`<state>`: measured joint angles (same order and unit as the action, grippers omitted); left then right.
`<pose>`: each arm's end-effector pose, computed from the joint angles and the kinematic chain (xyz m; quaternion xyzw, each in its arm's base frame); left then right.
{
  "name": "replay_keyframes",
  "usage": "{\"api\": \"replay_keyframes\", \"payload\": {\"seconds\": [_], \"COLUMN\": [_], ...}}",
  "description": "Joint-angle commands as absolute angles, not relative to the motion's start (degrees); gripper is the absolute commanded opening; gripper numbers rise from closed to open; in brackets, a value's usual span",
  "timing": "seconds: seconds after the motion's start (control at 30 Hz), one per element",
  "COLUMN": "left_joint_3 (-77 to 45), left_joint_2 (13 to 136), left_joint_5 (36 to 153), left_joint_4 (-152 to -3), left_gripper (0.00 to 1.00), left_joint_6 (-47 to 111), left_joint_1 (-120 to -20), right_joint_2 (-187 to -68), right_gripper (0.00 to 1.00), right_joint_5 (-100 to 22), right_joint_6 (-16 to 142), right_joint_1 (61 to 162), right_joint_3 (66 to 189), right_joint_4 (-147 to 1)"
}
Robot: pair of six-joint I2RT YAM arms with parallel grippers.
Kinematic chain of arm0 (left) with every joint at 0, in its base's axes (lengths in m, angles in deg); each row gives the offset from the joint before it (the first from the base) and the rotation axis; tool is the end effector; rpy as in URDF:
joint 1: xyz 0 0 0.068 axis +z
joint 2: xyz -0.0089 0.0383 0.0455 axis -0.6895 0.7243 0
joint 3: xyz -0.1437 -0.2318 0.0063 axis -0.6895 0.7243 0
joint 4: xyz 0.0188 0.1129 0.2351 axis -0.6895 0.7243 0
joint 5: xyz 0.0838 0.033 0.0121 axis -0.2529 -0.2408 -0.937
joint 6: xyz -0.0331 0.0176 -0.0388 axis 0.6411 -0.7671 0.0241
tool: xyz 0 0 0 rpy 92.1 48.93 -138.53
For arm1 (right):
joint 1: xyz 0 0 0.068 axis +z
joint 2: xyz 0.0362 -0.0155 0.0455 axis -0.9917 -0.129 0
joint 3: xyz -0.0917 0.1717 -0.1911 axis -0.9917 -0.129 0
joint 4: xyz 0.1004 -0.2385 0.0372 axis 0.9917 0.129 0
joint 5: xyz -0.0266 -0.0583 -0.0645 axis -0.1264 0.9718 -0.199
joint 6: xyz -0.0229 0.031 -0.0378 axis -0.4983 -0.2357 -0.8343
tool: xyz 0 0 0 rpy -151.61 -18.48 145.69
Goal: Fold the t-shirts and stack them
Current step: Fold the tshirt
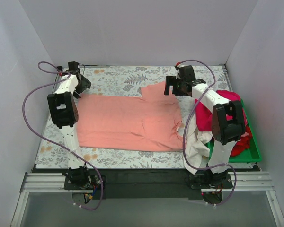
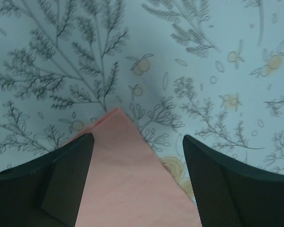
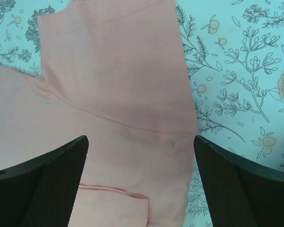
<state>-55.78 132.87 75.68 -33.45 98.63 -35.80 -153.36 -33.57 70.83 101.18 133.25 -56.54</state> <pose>0.4959 0.0743 0.1679 -0.6753 0.6974 -0.0563 0.2334 0.4029 0.1368 0.2416 -0.0389 0.9129 0.1307 0.3846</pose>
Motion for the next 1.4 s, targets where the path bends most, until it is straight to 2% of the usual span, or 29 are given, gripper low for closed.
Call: {"api": "replay_keyframes", "payload": {"seconds": [0.0, 0.13, 0.2, 0.23, 0.43, 0.63, 0.7, 0.73, 0.83, 0.97, 1.37], "left_joint_3": [-58.8, -60.3, -60.9, -60.5, -55.4, -62.9, -63.9, -63.8, -63.4, -62.7, -53.3], "left_joint_2": [133.0, 136.0, 137.0, 137.2, 135.1, 140.0, 140.8, 141.1, 141.9, 142.5, 131.8], "left_joint_5": [75.2, 75.1, 75.5, 75.4, 72.3, 68.5, 67.6, 67.3, 67.4, 69.6, 72.0], "left_joint_4": [-29.4, -28.8, -27.7, -26.9, -26.5, -18.0, -15.4, -15.1, -14.9, -15.6, -30.1], "left_gripper": [0.73, 0.61, 0.47, 0.46, 0.45, 0.44, 0.40, 0.34, 0.26, 0.00, 0.00], "left_joint_6": [96.0, 95.2, 94.8, 94.2, 92.7, 89.7, 89.4, 89.2, 89.2, 89.6, 90.1], "left_joint_1": [-35.5, -35.5, -35.6, -35.7, -36.2, -37.5, -37.9, -38.0, -38.0, -38.1, -38.8], "right_joint_2": [-156.7, -160.6, -162.4, -163.0, -166.6, -170.5, -171.6, -172.8, -175.0, -178.5, -191.4], "right_gripper": [0.98, 0.98, 0.98, 0.98, 0.98, 0.98, 0.98, 0.98, 0.98, 0.98, 0.98], "right_joint_5": [-35.5, -36.4, -36.4, -36.4, -35.7, -32.9, -31.9, -31.9, -31.8, -31.9, -27.9], "right_joint_6": [69.7, 68.8, 68.5, 68.4, 67.9, 67.5, 67.6, 67.6, 67.5, 63.7, 56.4], "right_joint_1": [100.2, 99.5, 99.4, 99.3, 99.2, 99.1, 99.2, 99.2, 99.3, 99.4, 102.1], "right_joint_3": [138.0, 141.4, 143.1, 143.8, 149.1, 154.7, 157.2, 158.1, 160.7, 165.2, 179.4], "right_joint_4": [-56.1, -55.8, -55.5, -55.1, -54.5, -54.4, -54.6, -54.7, -55.5, -58.2, -61.2]}}
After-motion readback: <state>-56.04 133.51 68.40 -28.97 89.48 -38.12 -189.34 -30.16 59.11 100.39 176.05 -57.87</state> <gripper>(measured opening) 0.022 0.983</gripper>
